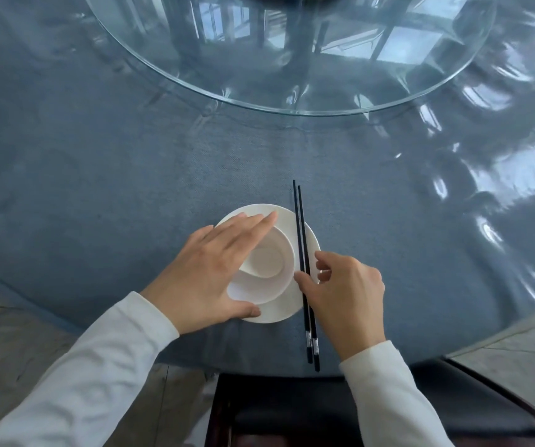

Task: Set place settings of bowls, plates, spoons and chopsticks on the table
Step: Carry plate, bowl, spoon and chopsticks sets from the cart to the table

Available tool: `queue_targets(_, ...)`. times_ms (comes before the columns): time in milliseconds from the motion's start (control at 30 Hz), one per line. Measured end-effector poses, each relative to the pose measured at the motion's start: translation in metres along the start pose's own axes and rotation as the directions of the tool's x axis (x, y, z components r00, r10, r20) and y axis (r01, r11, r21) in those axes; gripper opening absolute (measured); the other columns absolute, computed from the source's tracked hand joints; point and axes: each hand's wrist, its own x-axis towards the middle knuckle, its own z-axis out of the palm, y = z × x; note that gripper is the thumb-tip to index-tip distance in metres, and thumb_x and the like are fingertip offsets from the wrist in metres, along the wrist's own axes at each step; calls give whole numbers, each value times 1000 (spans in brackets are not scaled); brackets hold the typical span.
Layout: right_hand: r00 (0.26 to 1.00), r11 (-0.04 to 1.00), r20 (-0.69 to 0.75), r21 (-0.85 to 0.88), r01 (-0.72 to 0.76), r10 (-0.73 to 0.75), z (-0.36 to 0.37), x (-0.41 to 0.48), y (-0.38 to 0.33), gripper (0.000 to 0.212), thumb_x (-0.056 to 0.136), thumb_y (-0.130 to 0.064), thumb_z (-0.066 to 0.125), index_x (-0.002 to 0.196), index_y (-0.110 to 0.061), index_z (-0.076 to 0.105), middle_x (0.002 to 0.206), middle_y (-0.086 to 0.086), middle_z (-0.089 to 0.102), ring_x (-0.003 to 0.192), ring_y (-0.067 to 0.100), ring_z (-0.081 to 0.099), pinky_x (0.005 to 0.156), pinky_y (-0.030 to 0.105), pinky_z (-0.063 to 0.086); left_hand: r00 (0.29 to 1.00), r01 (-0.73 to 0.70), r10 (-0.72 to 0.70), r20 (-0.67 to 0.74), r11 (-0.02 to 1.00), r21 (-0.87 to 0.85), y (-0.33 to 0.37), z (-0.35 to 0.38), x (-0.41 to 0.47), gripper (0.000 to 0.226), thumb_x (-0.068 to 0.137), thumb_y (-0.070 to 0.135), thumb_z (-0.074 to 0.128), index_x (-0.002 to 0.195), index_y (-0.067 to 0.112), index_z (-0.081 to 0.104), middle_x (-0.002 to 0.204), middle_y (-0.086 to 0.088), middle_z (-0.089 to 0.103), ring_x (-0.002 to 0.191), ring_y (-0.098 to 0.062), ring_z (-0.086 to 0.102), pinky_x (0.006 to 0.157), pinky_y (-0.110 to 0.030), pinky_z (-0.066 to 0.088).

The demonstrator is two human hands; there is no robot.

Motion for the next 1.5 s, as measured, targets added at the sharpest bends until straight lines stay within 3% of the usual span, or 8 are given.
queue_targets(100,999,1000,44,-18,10,-9,-1,-4,1,14,81,-30,80,80,-17,73,80,-1,73,80,23,68,69,28,42,1000,-5,5,1,1000,-3,0,1,1,131,62,58,86,159,45,-2,166,14,22,155,-11,17,122,-44,26)
queue_targets(233,997,1000,76,-15,9,-7,3,-3,-4,37,83,-22,74,61,-12,45,64,2,62,71,29,56,66,33,46,999,-5,5,44,1000,2,-1,1,2,130,65,58,84,155,52,-10,168,18,13,156,-4,5,126,-43,18)
queue_targets(367,997,1000,82,6,0,0,4,-3,-6,24,84,-20,71,68,-8,57,74,2,72,82,28,68,73,34,53,997,-5,7,79,1000,-23,-1,0,5,130,67,55,85,153,55,-12,168,22,9,155,1,-3,128,-41,11)
queue_targets(667,999,998,50,54,-24,21,4,-8,-8,44,77,-22,74,56,-15,36,58,5,60,63,31,50,66,34,49,993,-24,26,118,1000,-18,0,-2,7,129,69,48,86,153,55,-12,168,24,7,154,2,-7,128,-41,5)
queue_targets(834,997,998,77,55,-30,26,5,-6,-7,26,80,-21,70,66,-6,54,65,5,68,73,33,61,70,36,53,992,-21,23,126,1000,-16,0,-2,7,129,69,48,86,155,53,-10,168,25,7,154,3,-7,128,-41,5)
queue_targets(1134,997,997,70,64,-49,44,6,-7,-9,33,80,-22,71,62,-11,46,66,3,68,72,32,58,73,36,51,992,-13,14,129,1000,-12,1,-3,7,129,69,49,86,154,55,-11,167,27,5,154,4,-9,127,-39,1)
queue_targets(1267,998,997,47,65,-50,47,7,-7,-8,42,81,-20,71,57,-14,36,57,2,54,63,28,41,65,34,43,991,-16,17,132,1000,-7,2,-2,7,129,69,49,86,153,55,-11,167,28,5,154,4,-9,128,-38,2)
queue_targets(1501,998,994,32,89,-65,62,8,-8,-6,33,82,-22,71,63,-6,49,66,6,67,72,34,60,70,37,51,990,-27,23,139,999,23,5,-1,7,127,71,51,84,154,53,-12,168,26,3,154,4,-9,128,-39,1)
